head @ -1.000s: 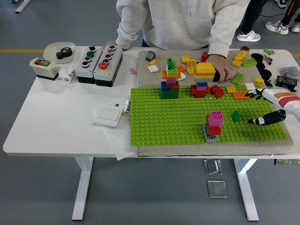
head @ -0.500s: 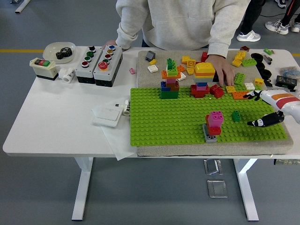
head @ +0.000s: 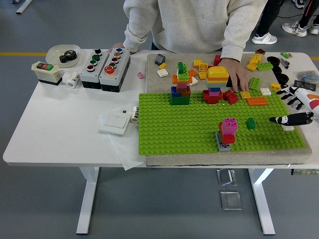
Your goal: Pick up the brick,pile it on top of brick,press brick,pick up the brick,pile it on top of brick,press brick
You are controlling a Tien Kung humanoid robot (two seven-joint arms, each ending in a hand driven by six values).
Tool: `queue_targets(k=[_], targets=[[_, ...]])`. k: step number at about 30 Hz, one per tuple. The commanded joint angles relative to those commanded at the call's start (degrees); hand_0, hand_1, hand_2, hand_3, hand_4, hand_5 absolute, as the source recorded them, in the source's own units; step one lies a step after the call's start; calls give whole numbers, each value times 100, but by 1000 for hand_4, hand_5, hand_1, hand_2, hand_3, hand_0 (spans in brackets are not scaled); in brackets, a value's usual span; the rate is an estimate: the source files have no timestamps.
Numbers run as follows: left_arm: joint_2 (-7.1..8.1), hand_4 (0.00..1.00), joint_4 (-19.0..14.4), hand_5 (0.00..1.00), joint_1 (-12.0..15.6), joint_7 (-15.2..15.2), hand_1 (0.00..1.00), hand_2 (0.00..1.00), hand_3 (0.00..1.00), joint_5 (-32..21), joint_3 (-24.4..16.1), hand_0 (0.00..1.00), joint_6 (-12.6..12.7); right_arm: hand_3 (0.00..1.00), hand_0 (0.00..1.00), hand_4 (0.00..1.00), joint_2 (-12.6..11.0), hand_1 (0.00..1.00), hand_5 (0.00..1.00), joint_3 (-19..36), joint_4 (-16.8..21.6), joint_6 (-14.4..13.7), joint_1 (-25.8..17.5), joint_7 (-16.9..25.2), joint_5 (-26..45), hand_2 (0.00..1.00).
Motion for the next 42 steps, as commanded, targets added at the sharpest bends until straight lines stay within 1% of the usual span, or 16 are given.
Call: queue_targets(k=[4, 6, 7, 9, 11, 12, 15, 17, 18, 28, 32, 35, 36, 39, 41, 42], targets=[[-5, 523, 0, 508, 0, 2, 696, 591, 533, 15, 0, 793, 1, 779, 527, 998, -21, 596, 549, 79, 368, -423, -185, -719, 854, 686], [-6, 523, 0, 508, 0, 2, 698, 591, 533, 18, -5, 792, 2, 785, 553, 998, -26, 602, 581, 94, 441, -533, -217, -854, 1173, 690], [-7, 523, 0, 508, -3, 2, 698, 591, 533, 20, -8, 792, 5, 785, 553, 998, -32, 602, 581, 120, 545, -717, -253, -1049, 1419, 690], [-9, 523, 0, 508, -6, 3, 698, 591, 533, 22, -16, 792, 7, 785, 553, 998, -36, 602, 581, 151, 638, -918, -283, -1222, 1833, 690], [-9, 523, 0, 508, -6, 4, 698, 591, 533, 23, -18, 792, 7, 785, 553, 998, -37, 602, 581, 157, 655, -960, -289, -1250, 1973, 690], [-7, 523, 0, 509, -8, 4, 696, 591, 533, 25, -21, 792, 8, 783, 559, 998, -29, 604, 628, 171, 700, -1067, -292, -1344, 2055, 691], [-4, 523, 0, 509, -12, 8, 696, 591, 533, 29, -28, 792, 8, 783, 559, 998, -7, 604, 628, 182, 737, -1312, -281, -1556, 2034, 691], [-3, 523, 0, 509, -13, 11, 696, 591, 533, 36, -38, 792, 10, 783, 559, 998, 3, 604, 628, 179, 730, -1347, -274, -1627, 1992, 691], [-3, 523, 0, 508, -13, 12, 693, 592, 533, 37, -41, 792, 10, 783, 573, 998, 4, 602, 661, 178, 728, -1351, -273, -1639, 1986, 690], [-5, 523, 0, 509, -24, 19, 694, 592, 532, 58, -62, 792, 20, 779, 578, 998, 19, 602, 660, 152, 719, -1352, -269, -1736, 1852, 691], [-6, 523, 0, 508, -29, 23, 695, 592, 533, 76, -78, 794, 20, 780, 585, 998, 8, 607, 659, 133, 733, -1307, -265, -1708, 1578, 693], [-10, 523, 0, 508, -28, 31, 695, 592, 533, 121, -145, 794, 28, 780, 585, 998, 4, 607, 659, 155, 616, -986, -226, -1306, 981, 693], [-10, 523, 0, 508, -27, 33, 695, 593, 532, 139, -161, 794, 28, 795, 645, 998, -1, 671, 651, 167, 577, -908, -217, -1217, 824, 752], [-5, 523, 0, 508, -35, 33, 695, 593, 532, 191, -190, 794, 26, 795, 645, 998, -52, 671, 651, 235, 367, -329, -176, -683, 178, 752], [-5, 523, 0, 508, -38, 31, 695, 593, 532, 180, -211, 794, 38, 795, 645, 998, -80, 671, 651, 259, 246, 134, -157, -245, -208, 752], [-6, 523, 0, 508, -36, 33, 696, 593, 533, 182, -224, 794, 42, 828, 711, 998, -81, 716, 596, 261, 214, 274, -149, -91, -279, 783]])
